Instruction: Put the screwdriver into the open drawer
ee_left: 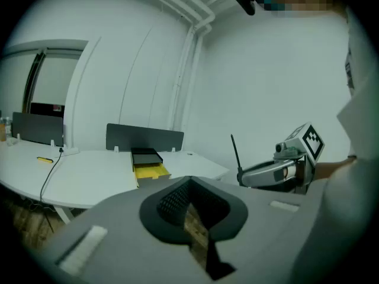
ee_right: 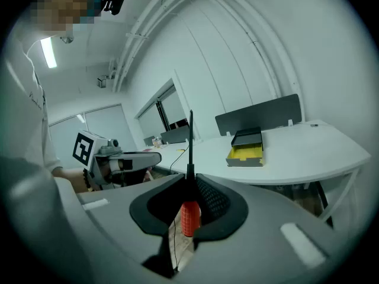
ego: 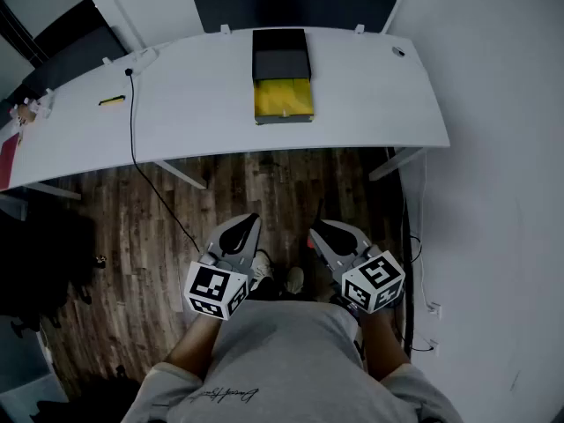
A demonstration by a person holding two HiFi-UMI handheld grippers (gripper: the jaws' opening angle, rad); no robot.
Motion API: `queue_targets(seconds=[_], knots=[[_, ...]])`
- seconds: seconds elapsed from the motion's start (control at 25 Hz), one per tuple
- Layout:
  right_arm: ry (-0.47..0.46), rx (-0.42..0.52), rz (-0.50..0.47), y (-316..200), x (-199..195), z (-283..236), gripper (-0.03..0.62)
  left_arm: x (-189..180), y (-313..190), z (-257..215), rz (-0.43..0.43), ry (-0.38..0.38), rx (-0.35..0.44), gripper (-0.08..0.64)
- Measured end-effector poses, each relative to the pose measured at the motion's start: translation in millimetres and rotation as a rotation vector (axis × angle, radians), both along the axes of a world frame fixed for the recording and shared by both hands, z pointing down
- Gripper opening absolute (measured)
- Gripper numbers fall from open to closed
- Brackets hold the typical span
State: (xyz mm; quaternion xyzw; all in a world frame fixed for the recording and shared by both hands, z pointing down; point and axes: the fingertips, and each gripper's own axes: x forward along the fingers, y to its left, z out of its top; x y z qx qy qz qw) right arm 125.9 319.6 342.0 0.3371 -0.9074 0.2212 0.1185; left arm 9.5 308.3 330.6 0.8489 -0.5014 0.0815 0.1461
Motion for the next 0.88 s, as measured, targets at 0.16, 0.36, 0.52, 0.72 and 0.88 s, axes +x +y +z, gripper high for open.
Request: queue_targets(seconds=[0.16,0.36,0.52,0.72,0.88], knots=[[0.007,-0.001,-0.015,4.8,-14.4,-1.4,0.074,-9.3,3.7,-2.6,0.003,0.005,-0.002,0.000],[0.013,0.003,-0.015,2.1,-26.2,-3.0,0.074,-19.4,2.1,-3.2,0.006,0.006,-0.003,0.000],[-0.005,-0.013,-0.015,0.1,-32.4,-3.2,0.074,-25.2,-2.2,-3.1,0.013,0.011,-0.002,0.000],[-0.008,-0.009,-0.004,-6.9,-42.3,-5.3,0.074,-34.0,-9.8,-3.4,0.028,0.021,0.002,0.000],[-0.010,-0.004,0.012,-15.6,-51.7,-5.5,0.074,-43.5,-19.0,-4.1,0.042,0.024,0.010,0.000]])
